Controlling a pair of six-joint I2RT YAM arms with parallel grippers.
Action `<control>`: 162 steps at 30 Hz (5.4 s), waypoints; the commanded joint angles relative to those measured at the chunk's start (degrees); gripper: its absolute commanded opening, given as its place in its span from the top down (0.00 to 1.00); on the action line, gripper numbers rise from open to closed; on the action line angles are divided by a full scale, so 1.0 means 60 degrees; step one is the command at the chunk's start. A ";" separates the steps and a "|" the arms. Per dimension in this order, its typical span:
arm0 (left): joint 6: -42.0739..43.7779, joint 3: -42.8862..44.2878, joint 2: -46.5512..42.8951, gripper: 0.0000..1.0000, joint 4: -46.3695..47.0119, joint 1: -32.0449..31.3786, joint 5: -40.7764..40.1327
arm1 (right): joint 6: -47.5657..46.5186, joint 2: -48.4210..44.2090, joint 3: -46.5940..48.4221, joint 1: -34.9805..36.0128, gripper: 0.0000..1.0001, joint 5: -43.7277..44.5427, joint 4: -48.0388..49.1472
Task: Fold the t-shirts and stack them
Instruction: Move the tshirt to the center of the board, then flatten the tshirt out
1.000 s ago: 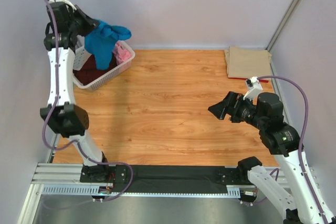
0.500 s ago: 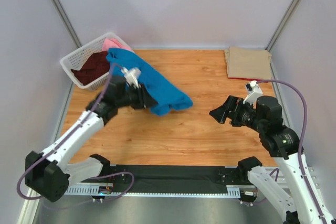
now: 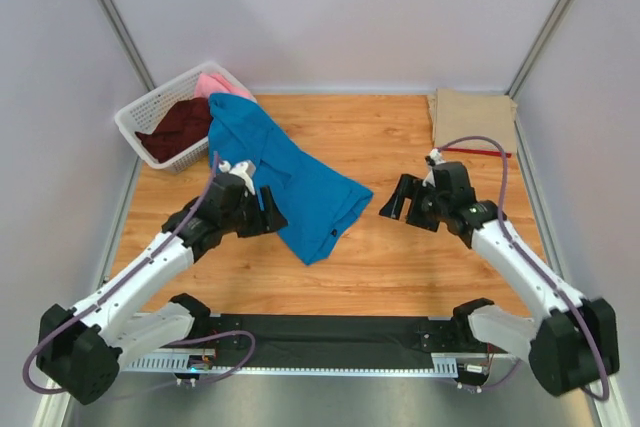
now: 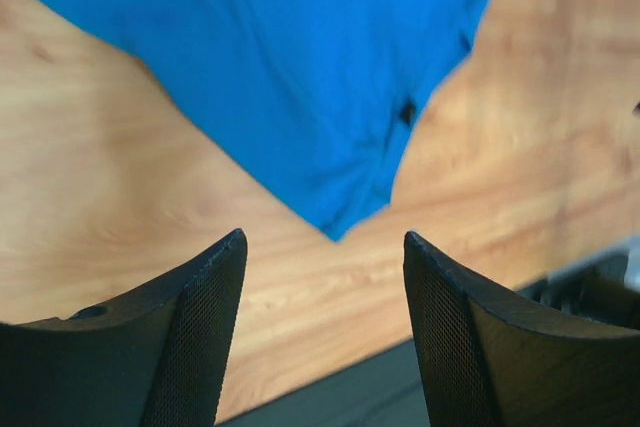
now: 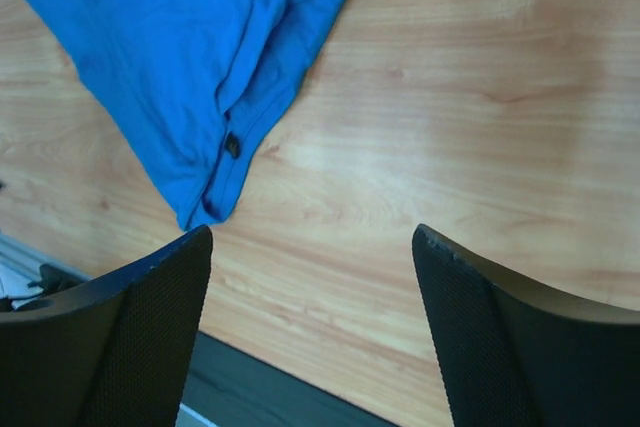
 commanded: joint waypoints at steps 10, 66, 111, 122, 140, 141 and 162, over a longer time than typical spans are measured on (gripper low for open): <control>0.0079 0.1604 0.0875 0.29 -0.0108 0.3482 -0.0129 | 0.0111 0.5603 0.2246 0.0727 0.24 0.1037 0.3303; 0.1529 0.4400 0.6483 0.27 0.0757 0.1432 -0.0275 | -0.0109 0.0093 0.2628 -0.0190 1.00 0.3674 -0.0680; 0.1500 0.3479 0.7262 1.00 0.0860 0.1109 -0.0114 | 0.4520 0.0538 -0.1312 -0.2040 0.56 0.1857 -0.0198; 0.1558 0.3963 0.5931 1.00 -0.1511 0.1124 -0.2001 | 0.2546 -0.0250 0.1640 -0.2391 1.00 0.4462 -0.1981; 0.1674 0.2630 0.2417 0.54 -0.2266 0.1124 -0.2640 | 0.1825 -0.1322 0.2467 -0.2421 1.00 0.3308 -0.2292; 0.1647 0.2441 0.2239 0.50 -0.1985 0.1124 -0.2401 | 0.1825 -0.1366 0.2423 -0.2406 1.00 0.3249 -0.2277; 0.0182 0.0932 0.3834 0.53 0.0874 0.3204 -0.0641 | 0.1664 -0.2099 0.1705 -0.2406 1.00 0.2164 -0.1969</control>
